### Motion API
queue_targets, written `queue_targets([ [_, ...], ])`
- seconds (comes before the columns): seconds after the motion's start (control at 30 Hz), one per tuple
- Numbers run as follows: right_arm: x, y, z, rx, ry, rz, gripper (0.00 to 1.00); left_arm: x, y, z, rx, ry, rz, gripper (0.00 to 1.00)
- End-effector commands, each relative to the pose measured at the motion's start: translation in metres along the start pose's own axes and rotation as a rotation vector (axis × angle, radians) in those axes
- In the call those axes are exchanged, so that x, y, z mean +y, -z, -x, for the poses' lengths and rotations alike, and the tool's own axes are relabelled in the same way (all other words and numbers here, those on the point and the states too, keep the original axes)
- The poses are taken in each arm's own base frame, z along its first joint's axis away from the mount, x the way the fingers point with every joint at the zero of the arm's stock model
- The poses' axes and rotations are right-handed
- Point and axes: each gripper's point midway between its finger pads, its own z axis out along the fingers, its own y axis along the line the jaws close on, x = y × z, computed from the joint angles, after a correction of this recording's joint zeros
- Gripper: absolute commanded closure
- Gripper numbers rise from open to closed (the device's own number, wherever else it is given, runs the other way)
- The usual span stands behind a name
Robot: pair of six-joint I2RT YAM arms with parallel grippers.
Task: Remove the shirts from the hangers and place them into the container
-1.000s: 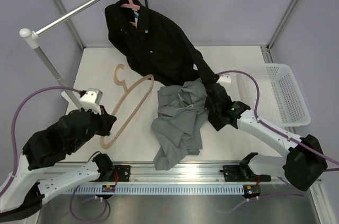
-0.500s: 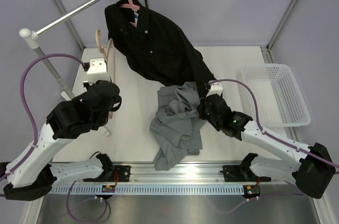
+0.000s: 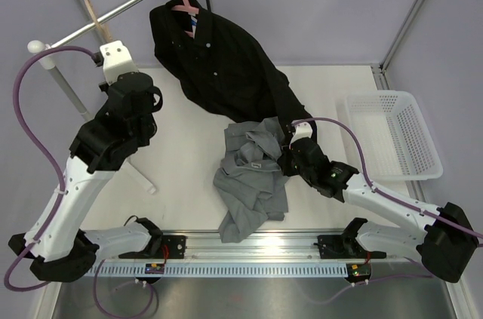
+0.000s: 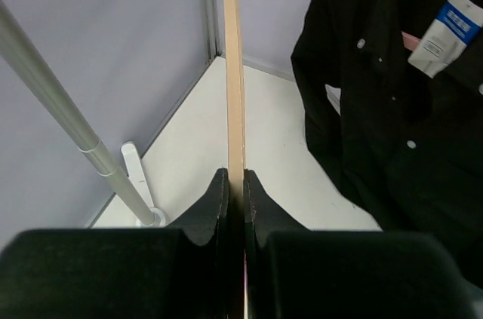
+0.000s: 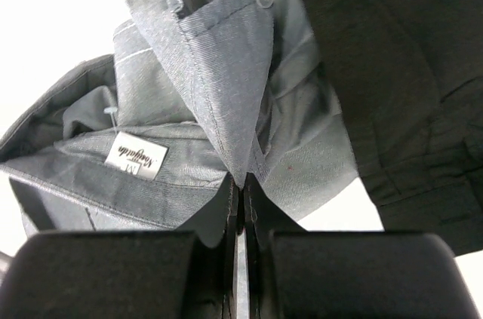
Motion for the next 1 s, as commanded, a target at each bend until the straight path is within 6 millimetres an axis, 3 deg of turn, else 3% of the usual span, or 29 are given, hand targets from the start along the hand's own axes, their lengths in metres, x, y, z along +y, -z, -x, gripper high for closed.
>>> queue_targets([
  [0.0,0.016,0.007,0.012,-0.038,0.024,0.076,0.93,-0.013,-0.014,0.024,-0.044,0.091,-0.034,1.0],
  [0.17,0.017,0.007,0.013,-0.03,0.034,0.076,0.94,-0.024,-0.031,0.021,-0.028,0.062,-0.027,1.0],
  [0.33,0.017,0.008,0.016,-0.02,0.048,0.067,0.94,-0.019,-0.043,0.016,-0.023,0.075,0.014,1.0],
  [0.67,0.018,0.013,0.022,-0.021,0.033,0.058,0.94,-0.019,-0.073,-0.024,0.069,0.082,0.027,1.0],
  [0.83,0.018,0.013,0.019,-0.024,0.029,0.062,0.94,-0.026,-0.075,-0.041,0.109,0.076,-0.002,1.0],
  [0.9,0.016,0.013,0.016,-0.024,0.038,0.059,0.94,-0.027,-0.071,-0.045,0.119,0.089,-0.025,0.92],
  [0.97,0.016,0.012,0.015,-0.024,0.052,0.061,0.94,-0.028,-0.069,-0.051,0.133,0.087,-0.048,0.76],
])
